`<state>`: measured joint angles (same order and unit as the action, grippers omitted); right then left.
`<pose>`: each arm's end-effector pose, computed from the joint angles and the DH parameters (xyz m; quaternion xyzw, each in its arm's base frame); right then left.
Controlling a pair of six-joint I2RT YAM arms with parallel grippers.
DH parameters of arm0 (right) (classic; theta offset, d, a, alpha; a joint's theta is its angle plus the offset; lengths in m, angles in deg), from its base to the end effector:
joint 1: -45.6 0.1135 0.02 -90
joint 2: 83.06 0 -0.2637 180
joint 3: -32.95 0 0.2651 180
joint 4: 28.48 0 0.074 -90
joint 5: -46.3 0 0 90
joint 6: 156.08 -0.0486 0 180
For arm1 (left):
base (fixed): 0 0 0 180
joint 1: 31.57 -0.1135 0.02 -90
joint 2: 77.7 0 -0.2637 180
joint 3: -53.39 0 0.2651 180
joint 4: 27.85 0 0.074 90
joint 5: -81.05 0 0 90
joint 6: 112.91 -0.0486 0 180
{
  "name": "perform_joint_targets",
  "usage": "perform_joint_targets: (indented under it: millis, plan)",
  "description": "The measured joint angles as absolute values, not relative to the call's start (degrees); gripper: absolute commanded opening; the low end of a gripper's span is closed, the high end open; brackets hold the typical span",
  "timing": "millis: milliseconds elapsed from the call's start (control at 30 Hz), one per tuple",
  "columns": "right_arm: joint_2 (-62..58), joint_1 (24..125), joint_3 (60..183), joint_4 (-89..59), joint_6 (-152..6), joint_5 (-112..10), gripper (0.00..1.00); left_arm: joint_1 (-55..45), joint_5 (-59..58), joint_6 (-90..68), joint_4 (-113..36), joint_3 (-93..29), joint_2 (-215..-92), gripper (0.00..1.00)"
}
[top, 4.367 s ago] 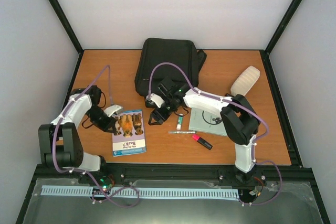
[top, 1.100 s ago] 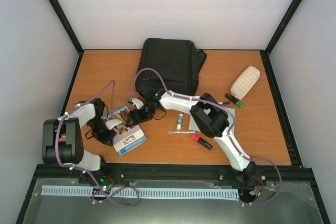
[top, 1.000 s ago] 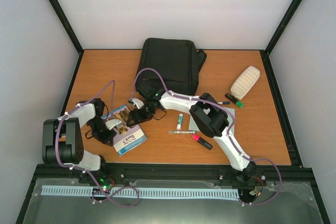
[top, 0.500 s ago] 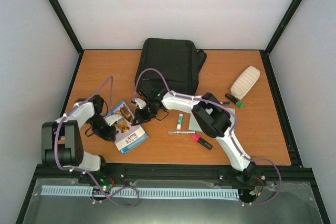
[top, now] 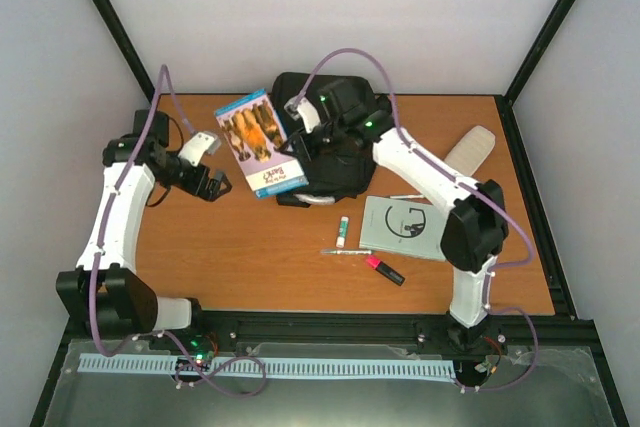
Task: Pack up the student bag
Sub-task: Pick up the book from the center of the board.
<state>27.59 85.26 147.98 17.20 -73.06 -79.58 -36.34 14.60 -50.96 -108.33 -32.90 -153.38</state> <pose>0.3379 0.3171 0.3057 -0.3657 0.7960 0.4130 0.2491 0.2569 0.0019 0.3065 0.2294 0.9369 -0.1444 0.2209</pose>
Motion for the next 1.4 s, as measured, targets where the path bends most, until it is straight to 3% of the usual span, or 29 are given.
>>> perform_joint_targets:
  millis: [267, 433, 533, 933, 1133, 1400]
  plan:
    - [18.65, 84.34, 150.03, 20.07, -64.86, -73.02, 0.03, -36.34, 31.6, -41.26, -102.69, -42.11, -155.5, 1.0]
    - [15.44, 83.95, 150.78, 21.47, -62.11, -72.78, 0.03, -36.34, 45.22, -27.44, -88.26, -34.54, -152.73, 0.96]
    - [14.02, 83.75, 150.52, 21.23, -61.43, -73.41, 0.03, -36.08, 49.4, -17.92, -78.43, -27.44, -149.36, 1.0]
    - [12.4, 80.04, 148.46, 14.87, -66.72, -95.58, 0.03, -35.27, 55.89, -11.1, -68.88, -27.18, -148.35, 0.99]
    - [13.76, 79.51, 148.75, 14.19, -67.51, -101.24, 0.03, -35.25, 64.59, -12.93, -70.84, -28.23, -150.32, 0.88]
    - [16.44, 77.88, 148.79, 12.02, -70.83, -102.44, 0.03, -35.25, 73.83, -22.31, -82.01, -32.88, -150.41, 0.63]
